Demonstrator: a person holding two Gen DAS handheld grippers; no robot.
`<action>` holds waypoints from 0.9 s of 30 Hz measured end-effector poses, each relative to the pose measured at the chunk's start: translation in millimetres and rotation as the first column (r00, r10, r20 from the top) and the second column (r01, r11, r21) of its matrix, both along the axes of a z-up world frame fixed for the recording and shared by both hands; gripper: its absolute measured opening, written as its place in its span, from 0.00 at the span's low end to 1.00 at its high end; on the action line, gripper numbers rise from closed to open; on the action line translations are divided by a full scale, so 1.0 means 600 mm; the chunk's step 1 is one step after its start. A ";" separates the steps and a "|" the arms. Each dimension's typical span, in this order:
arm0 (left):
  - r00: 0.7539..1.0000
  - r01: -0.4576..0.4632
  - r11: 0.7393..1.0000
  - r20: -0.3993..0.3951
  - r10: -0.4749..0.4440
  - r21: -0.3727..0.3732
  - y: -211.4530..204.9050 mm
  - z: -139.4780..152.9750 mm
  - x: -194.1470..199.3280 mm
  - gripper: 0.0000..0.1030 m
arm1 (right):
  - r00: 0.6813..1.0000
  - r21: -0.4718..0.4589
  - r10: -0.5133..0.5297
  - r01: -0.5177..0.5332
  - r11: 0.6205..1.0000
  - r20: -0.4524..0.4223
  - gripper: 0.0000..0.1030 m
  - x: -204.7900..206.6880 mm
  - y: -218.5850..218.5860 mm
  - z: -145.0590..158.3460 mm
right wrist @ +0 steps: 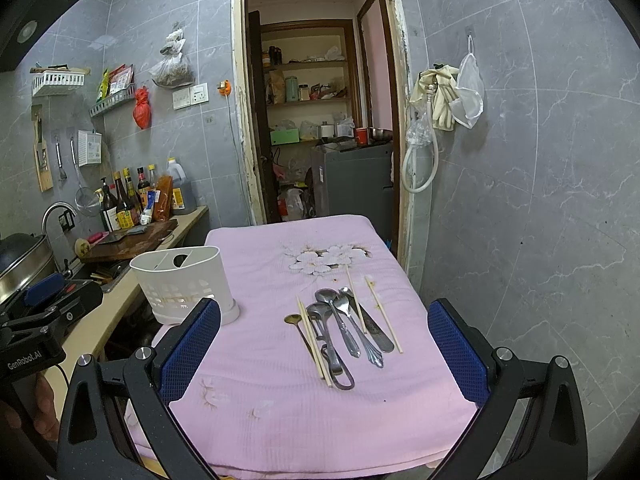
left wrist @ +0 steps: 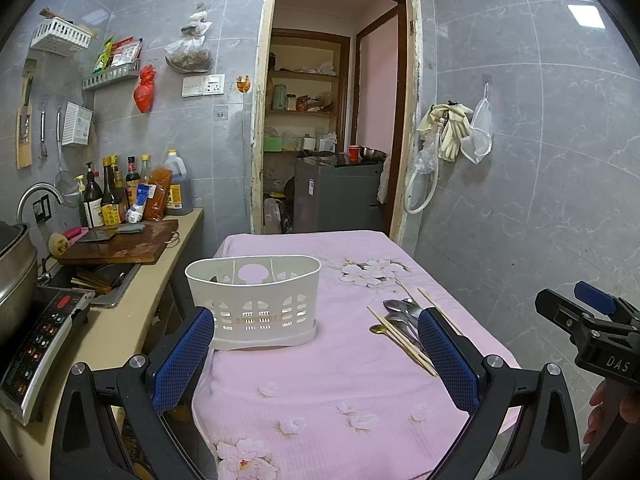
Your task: Organize utensils
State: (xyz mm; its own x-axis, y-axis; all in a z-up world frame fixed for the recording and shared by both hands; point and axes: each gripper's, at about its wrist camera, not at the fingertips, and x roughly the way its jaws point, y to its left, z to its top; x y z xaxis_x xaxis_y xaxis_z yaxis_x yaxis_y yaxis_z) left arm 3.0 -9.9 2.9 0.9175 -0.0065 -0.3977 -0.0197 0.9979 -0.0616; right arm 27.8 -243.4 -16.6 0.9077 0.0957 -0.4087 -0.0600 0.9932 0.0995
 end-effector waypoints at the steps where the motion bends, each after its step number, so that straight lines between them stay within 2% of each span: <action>1: 1.000 0.002 1.000 -0.001 -0.002 0.001 -0.001 -0.004 0.000 0.99 | 1.000 0.000 -0.001 0.001 1.000 0.000 0.99 0.000 0.000 -0.002; 22: 1.000 0.011 1.000 -0.006 -0.011 0.002 -0.008 -0.009 0.000 0.99 | 1.000 0.000 -0.003 0.003 1.000 -0.005 0.99 0.002 0.001 -0.004; 27: 1.000 0.013 1.000 -0.014 -0.013 0.005 -0.011 -0.011 0.002 0.99 | 1.000 -0.002 -0.001 0.001 1.000 -0.013 0.99 0.000 0.003 -0.028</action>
State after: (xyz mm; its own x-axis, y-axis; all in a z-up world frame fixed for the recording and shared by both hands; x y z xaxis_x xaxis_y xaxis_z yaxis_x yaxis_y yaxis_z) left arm 4.3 -16.7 -3.9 0.9115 -0.0163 -0.4109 -0.0073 0.9984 -0.0559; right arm 27.6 -241.9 -33.2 0.9024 0.0937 -0.4207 -0.0573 0.9935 0.0986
